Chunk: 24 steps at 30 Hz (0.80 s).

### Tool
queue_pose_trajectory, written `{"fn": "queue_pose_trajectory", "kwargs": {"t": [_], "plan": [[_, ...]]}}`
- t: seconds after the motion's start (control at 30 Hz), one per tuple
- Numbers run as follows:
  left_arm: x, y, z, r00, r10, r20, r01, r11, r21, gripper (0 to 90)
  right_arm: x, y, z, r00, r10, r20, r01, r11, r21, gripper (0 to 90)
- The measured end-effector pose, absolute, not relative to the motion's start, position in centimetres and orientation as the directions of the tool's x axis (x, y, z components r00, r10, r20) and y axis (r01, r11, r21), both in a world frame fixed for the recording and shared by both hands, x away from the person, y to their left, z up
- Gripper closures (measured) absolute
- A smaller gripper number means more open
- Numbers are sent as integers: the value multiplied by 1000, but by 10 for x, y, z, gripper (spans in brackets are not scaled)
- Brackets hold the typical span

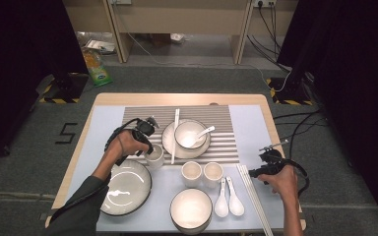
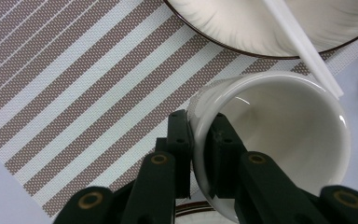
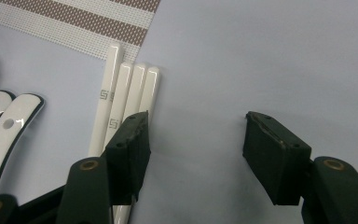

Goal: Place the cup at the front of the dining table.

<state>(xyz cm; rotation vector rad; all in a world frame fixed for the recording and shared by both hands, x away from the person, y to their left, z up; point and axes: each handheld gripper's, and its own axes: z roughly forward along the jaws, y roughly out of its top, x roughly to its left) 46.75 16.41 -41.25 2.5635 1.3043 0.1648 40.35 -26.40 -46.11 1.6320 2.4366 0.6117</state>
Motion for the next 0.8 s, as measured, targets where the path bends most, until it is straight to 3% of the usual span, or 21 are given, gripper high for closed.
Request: {"fn": "queue_pose_trajectory", "kwargs": {"t": [0.8], "plan": [[478,167,-419,542,840,-25,808,-513,290,801,403,-263,-461,-398,912,99,851,327,412,405]]}}
